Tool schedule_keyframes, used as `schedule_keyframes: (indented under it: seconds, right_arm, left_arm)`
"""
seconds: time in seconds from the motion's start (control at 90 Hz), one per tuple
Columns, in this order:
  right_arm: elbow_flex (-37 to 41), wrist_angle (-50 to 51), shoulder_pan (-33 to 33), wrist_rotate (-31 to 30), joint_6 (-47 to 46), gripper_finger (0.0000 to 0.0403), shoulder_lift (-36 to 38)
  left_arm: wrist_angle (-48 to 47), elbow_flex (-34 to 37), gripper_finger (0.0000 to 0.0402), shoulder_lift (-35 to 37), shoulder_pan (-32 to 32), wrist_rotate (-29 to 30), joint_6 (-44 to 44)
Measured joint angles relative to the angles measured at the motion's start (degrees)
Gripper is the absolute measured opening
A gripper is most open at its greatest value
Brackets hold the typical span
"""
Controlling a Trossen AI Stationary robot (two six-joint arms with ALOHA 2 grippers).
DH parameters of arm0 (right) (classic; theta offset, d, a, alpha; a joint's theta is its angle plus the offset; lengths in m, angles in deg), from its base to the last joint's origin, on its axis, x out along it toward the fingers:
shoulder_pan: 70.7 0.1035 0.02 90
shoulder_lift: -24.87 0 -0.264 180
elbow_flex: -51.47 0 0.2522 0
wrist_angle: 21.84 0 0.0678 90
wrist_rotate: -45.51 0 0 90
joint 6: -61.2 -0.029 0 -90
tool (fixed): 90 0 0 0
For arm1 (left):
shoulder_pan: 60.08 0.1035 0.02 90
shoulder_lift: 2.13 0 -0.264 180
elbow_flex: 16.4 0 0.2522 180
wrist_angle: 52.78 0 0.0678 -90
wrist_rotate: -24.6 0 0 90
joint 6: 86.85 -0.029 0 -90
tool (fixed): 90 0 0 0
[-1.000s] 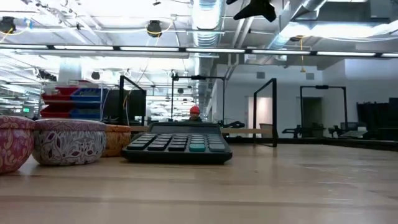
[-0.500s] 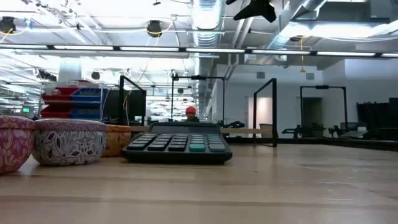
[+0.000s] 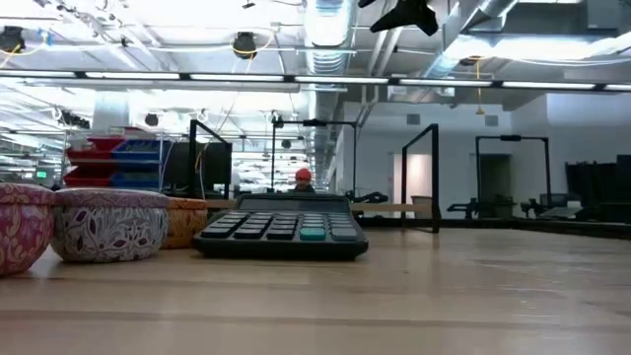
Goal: Stock shelves
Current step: Remove the light green stapler from the bottom left of the shelf
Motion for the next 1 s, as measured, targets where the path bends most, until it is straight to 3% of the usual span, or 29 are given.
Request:
schedule_keyframes:
  seconds: [1.0]
  right_arm:
    - [0.00,0.04,0.00,-0.04,0.00,0.0223,0.02]
  left_arm:
    - [0.95,0.13,0.0105,1.62,3.48,2.93,0.53]
